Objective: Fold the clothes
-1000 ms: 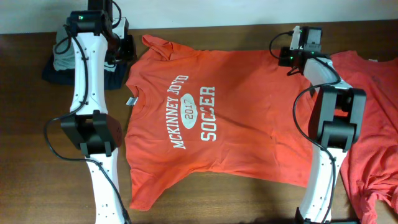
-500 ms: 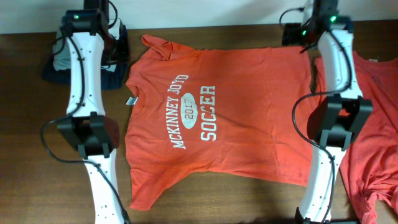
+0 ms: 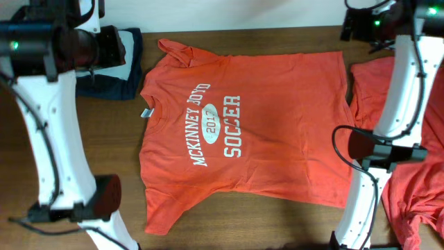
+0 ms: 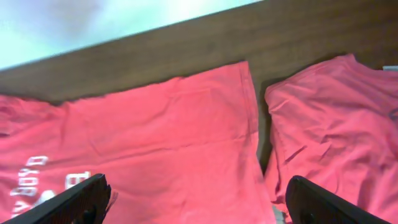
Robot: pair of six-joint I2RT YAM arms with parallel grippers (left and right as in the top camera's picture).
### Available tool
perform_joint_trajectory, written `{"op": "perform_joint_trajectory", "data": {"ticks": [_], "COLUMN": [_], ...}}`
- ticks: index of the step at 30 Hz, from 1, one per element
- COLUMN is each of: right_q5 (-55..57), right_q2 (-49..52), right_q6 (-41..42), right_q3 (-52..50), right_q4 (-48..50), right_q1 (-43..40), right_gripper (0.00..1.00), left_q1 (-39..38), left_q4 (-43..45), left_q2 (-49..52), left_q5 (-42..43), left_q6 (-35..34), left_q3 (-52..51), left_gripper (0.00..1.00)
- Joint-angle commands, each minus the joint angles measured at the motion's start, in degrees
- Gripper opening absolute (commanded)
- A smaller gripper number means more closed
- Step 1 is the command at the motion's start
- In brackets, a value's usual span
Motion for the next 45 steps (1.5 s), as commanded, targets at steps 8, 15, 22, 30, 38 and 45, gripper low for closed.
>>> {"op": "perform_joint_trajectory", "data": {"ticks": [8,15,22,30,38,45], "right_q5": [-3.3,7.2,8.2,6.3,3.1,0.1], "right_q2": [-26.6,-44.4,-53.7,-56.6,-56.6,-56.6], "right_q6": [2.2,10.0,13.5,17.7,17.8,17.8], "right_q3": [-32.0,-70.0,-103.8,-120.5,-125.9,-129.0], "right_q4": [-0.4,2.8,15.9,24.2,27.9,32.8], "right_q1": [-0.6,-1.4,-1.5,-4.8,-14.0,-20.7], "right_gripper": [0.99,0.99,0.99,0.99,0.99,0.98], "left_q1": [-6.8,-6.8,-6.8,-6.8,-6.6,-6.6], "left_q4": [-0.1,1.2,9.9,21.7,28.5,31.6], "left_q2": [-26.4,-35.5,-36.0,-36.0,-36.0,-36.0], "left_q5": [-7.2,-10.5,-1.3,9.7,11.8,3.7], "left_q6": [-10.1,-15.2,-12.4,-8.4,-9.7,-15.8], "left_q3": [-30.5,-59.1,-86.0,-106.5,-115.5,-117.1], "left_gripper": [0.5,0.57,0.6,0.77,0.81,0.8]}}
